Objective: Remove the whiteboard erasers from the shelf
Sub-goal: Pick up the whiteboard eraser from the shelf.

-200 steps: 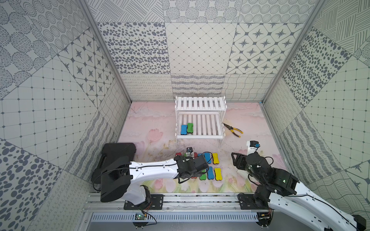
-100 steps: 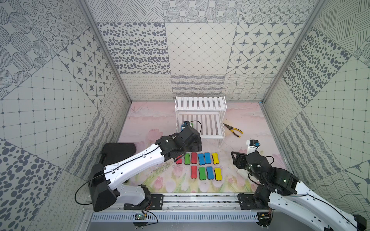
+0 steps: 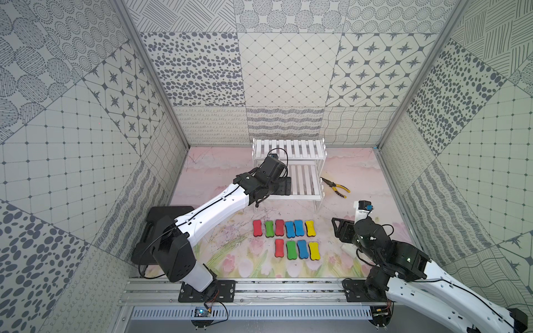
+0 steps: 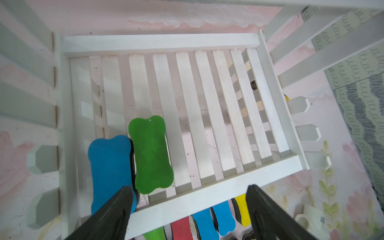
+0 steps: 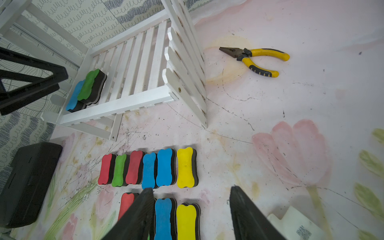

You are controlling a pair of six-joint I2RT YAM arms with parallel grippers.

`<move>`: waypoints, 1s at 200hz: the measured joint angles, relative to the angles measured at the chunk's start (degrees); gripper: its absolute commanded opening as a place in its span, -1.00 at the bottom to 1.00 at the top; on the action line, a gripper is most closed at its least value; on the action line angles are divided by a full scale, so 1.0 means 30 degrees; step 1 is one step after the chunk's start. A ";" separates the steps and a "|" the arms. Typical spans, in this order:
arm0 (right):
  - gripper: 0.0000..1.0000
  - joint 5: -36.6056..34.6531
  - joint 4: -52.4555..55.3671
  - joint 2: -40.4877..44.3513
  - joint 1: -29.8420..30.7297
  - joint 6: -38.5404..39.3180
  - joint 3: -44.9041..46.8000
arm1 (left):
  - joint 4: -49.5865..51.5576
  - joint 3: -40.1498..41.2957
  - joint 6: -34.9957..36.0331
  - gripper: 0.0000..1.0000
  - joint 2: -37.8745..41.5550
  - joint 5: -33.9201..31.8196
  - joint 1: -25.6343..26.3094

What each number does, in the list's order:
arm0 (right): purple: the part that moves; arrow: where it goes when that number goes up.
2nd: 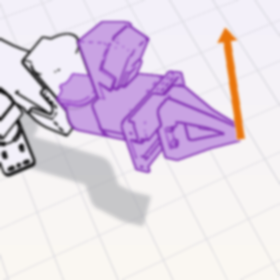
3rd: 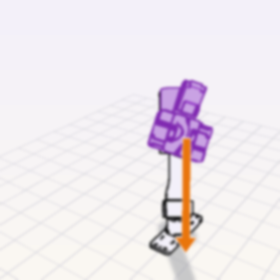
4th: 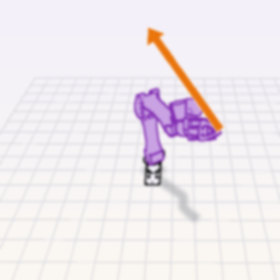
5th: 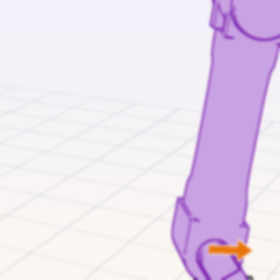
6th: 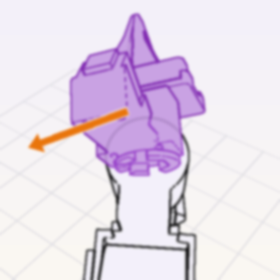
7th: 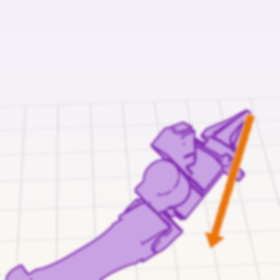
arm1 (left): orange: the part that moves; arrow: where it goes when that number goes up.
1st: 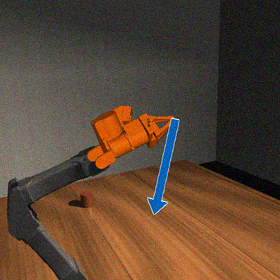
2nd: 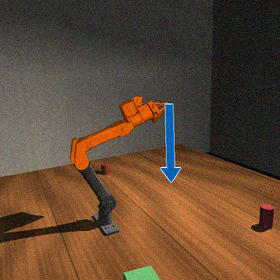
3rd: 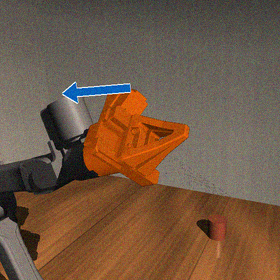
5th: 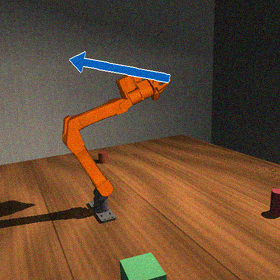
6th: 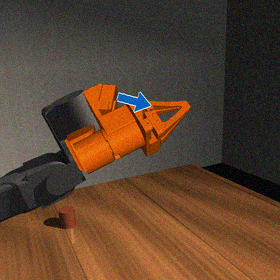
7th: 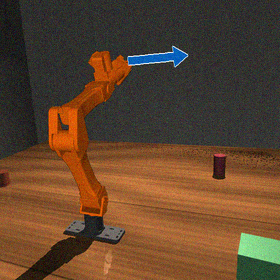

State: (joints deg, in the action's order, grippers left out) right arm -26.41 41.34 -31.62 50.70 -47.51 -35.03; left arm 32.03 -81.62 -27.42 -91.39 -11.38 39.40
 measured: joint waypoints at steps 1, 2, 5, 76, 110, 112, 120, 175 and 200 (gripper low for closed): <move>0.25 0.0000 -0.0007 0.0000 0.0000 0.0000 0.0000 | -0.0015 -0.0015 0.0022 0.75 -0.0036 0.0000 -0.0007; 0.25 0.0000 0.0000 0.0000 0.0000 0.0000 0.0000 | -0.0022 -0.0022 0.0036 0.75 -0.0073 -0.0007 -0.0015; 0.25 0.0000 0.0000 0.0000 0.0000 0.0000 -0.0007 | -0.0051 -0.0044 0.0066 0.75 -0.0146 0.0000 -0.0022; 0.25 -0.0007 -0.0007 0.0007 -0.0015 0.0000 0.0000 | -0.0328 -0.0146 0.0554 0.73 -0.1647 -0.0940 -0.0197; 0.25 -0.0007 -0.0007 0.0007 -0.0022 0.0000 0.0000 | -0.0342 -0.0146 0.0554 0.64 -0.1872 -0.1319 -0.0197; 0.25 -0.0007 -0.0007 0.0007 -0.0022 0.0000 0.0000 | -0.0342 -0.0146 0.0546 0.63 -0.1880 -0.1326 -0.0197; 0.25 -0.0007 -0.0007 0.0007 -0.0022 0.0000 0.0000 | -0.0350 -0.0160 0.0546 0.59 -0.1931 -0.1333 -0.0197; 0.25 -0.0007 -0.0007 0.0007 -0.0022 -0.0007 0.0000 | -0.0299 -0.0364 0.0561 0.37 -0.2062 -0.1260 -0.0197; 0.25 -0.0007 -0.0007 0.0007 -0.0022 -0.0015 0.0007 | 0.0036 -0.0750 0.0561 0.37 -0.2273 -0.1377 -0.0197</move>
State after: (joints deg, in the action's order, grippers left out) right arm -26.44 41.32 -31.59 50.63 -47.55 -35.00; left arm 32.14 -83.88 -25.74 -98.21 -15.51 38.81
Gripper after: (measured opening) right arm 0.626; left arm 0.685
